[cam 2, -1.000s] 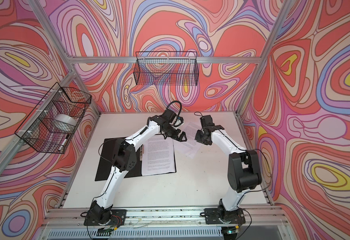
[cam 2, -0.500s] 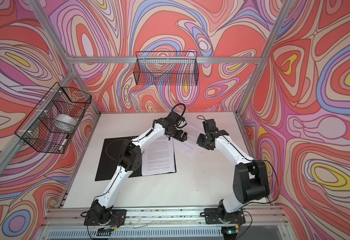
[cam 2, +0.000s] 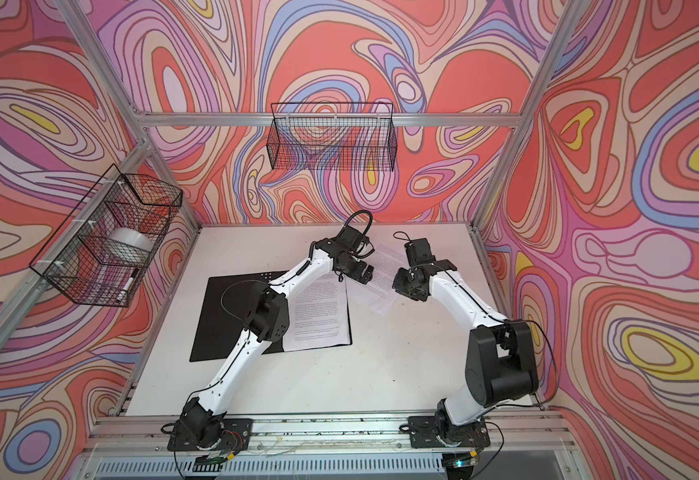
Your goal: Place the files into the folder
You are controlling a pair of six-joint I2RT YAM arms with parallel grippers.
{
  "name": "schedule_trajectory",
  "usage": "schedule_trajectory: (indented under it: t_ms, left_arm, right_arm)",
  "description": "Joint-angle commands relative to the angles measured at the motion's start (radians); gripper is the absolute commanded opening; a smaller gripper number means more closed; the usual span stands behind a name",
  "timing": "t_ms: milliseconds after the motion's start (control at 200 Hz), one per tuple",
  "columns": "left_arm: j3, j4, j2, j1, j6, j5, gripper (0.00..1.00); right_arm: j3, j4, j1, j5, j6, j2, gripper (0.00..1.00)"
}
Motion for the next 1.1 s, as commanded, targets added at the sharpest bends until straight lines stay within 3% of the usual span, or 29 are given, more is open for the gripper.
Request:
schedule_trajectory:
  t_ms: [0,461,1097]
  left_arm:
    - [0.04,-0.049,0.028,0.001,0.008,0.021,1.0]
    - [0.047,-0.052,0.038,0.001,-0.019,0.041,1.0]
    - [0.017,-0.085,0.028,-0.018,-0.059,0.199,1.0]
  right_arm:
    - [0.017,-0.013,0.002,-0.004,0.006,0.0,0.27]
    - [0.025,-0.031,0.002,0.009,0.006,-0.001,0.27]
    - [0.011,-0.02,0.001,0.02,0.015,0.005,0.29]
